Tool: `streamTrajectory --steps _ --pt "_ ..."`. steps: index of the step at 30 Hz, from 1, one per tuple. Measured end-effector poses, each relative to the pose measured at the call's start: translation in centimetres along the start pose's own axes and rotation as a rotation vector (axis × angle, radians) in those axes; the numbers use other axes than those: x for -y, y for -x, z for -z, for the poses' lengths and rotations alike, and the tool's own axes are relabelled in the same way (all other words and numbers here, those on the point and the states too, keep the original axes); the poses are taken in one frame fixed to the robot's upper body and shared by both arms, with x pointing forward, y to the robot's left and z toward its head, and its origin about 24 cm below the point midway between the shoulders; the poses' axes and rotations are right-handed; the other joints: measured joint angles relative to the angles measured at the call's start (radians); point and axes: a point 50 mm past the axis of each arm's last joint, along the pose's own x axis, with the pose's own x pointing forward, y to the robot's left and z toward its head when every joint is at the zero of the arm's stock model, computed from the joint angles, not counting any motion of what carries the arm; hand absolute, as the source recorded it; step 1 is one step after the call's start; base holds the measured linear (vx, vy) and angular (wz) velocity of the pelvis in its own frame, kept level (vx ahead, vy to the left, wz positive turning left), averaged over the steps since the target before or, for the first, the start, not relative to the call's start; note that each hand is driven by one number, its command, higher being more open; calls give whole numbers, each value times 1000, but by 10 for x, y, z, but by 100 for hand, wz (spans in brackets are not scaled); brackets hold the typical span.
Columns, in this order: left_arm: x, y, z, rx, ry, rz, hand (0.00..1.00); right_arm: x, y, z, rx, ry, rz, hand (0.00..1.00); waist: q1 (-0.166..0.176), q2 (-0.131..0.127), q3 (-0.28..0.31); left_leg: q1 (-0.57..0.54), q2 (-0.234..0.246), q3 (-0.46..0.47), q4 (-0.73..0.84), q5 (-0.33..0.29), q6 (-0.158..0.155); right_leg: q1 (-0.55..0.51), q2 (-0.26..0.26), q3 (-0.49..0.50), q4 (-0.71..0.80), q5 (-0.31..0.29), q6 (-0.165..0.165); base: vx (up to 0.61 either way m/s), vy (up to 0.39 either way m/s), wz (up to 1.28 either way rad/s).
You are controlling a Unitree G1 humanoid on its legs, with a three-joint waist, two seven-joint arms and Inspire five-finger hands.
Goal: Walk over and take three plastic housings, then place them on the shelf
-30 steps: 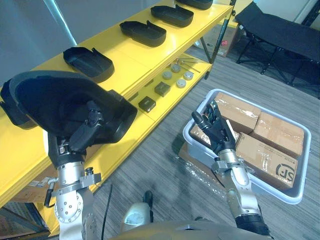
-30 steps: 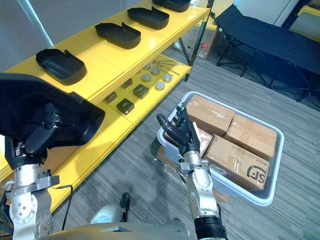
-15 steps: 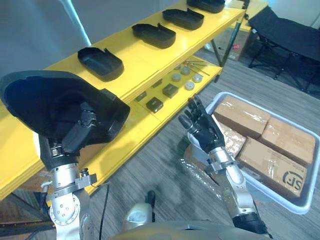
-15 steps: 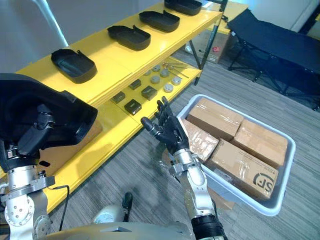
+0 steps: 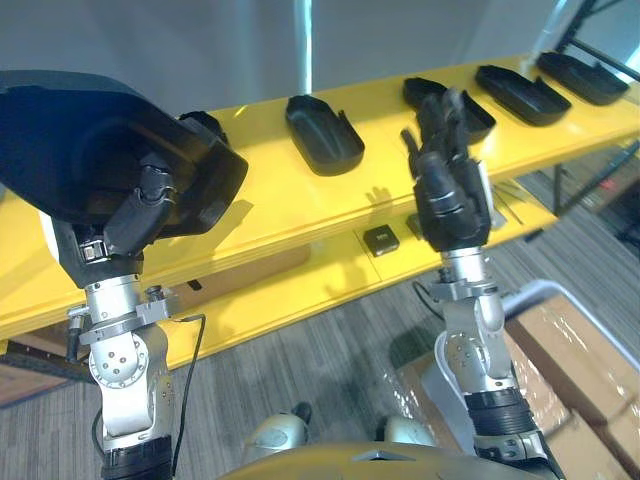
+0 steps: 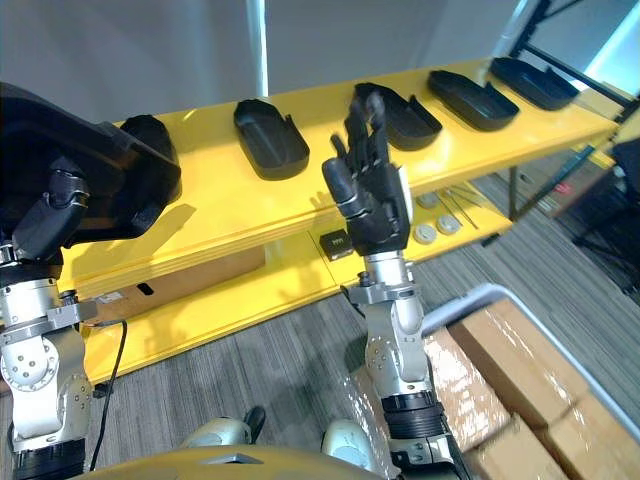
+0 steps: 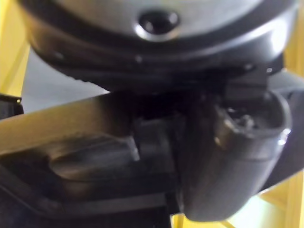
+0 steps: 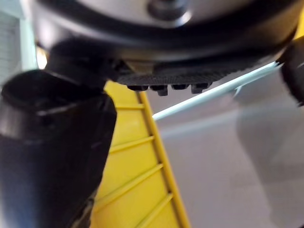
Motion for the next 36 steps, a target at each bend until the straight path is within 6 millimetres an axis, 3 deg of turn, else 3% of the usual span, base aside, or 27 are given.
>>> streamTrajectory --steps 1,3,4,6,8,14,20,26,27,29,30,31,32,34,36 --pt "-1 2 1 -7 1 -8 0 -2 -4 -3 17 3 -15 100 5 -14 -12 -3 -9 -4 6 -14 -8 7 -12 -7 -14 2 46 258 -343 62" --pt "1 18 8 -71 29 -30 0 4 -9 -11 33 50 -40 100 14 45 -27 -19 66 88 58 -56 -23 92 28 -93 -102 23 34 181 -226 59" --pt "2 20 9 -80 30 -19 0 7 -8 -12 32 58 -31 100 15 52 -30 -17 85 120 56 -57 -24 112 36 -109 -121 26 29 145 -177 76" --pt "7 21 9 -80 44 18 0 17 -6 -19 50 83 11 100 10 65 -38 -29 151 283 49 -48 -23 159 52 -174 -172 32 20 139 -161 69" --pt "10 21 7 -65 52 40 0 24 -4 -24 57 100 43 100 6 69 -41 -34 167 364 19 -23 -24 160 44 -201 -179 32 19 50 -32 47" --pt "14 21 6 -58 66 66 0 39 26 -18 -31 141 190 100 -4 65 -43 2 118 313 -104 63 -17 207 9 -259 -241 53 29 36 27 40" --pt "10 34 -5 -75 42 90 0 33 42 -1 -119 68 236 100 -7 61 -43 20 117 329 -168 89 -19 216 -3 -269 -249 54 31 -44 19 14" --pt "19 41 -1 -103 88 110 0 39 61 1 -192 111 267 100 -46 58 -34 -48 177 559 -92 79 -8 237 -35 -353 -251 60 46 -61 34 43" --pt "22 39 -1 -95 98 131 0 42 62 -3 -184 124 281 100 -57 50 2 -85 192 591 17 43 -11 259 -61 -379 -236 52 59 -36 125 61" --pt "23 41 0 -102 100 147 0 47 63 -6 -181 139 296 100 -64 53 22 -128 228 600 135 41 -7 265 -116 -381 -178 16 91 -90 254 19" --pt "22 43 1 -114 99 147 0 47 64 -6 -185 147 289 100 -63 72 22 -114 261 585 137 66 -24 259 -136 -354 -138 -10 126 -103 341 -16" --pt "22 44 2 -120 99 146 0 47 65 -7 -186 156 280 100 -65 93 16 -102 271 559 125 45 -59 259 -143 -344 -120 -21 144 -18 380 -35" --pt "21 45 4 -130 92 150 0 47 68 -4 -193 148 286 100 -64 90 10 -82 233 584 132 -4 -66 260 -186 -309 -105 -30 160 50 380 -29" --pt "19 44 2 -119 83 159 0 42 72 0 -188 129 295 100 -71 67 -2 -86 173 610 117 -14 -40 263 -226 -267 -161 -26 161 75 329 -11" --pt "20 41 1 -105 84 181 0 38 73 4 -184 114 304 100 -75 45 6 -91 128 625 99 -14 -19 263 -256 -255 -192 -20 136 84 225 7"
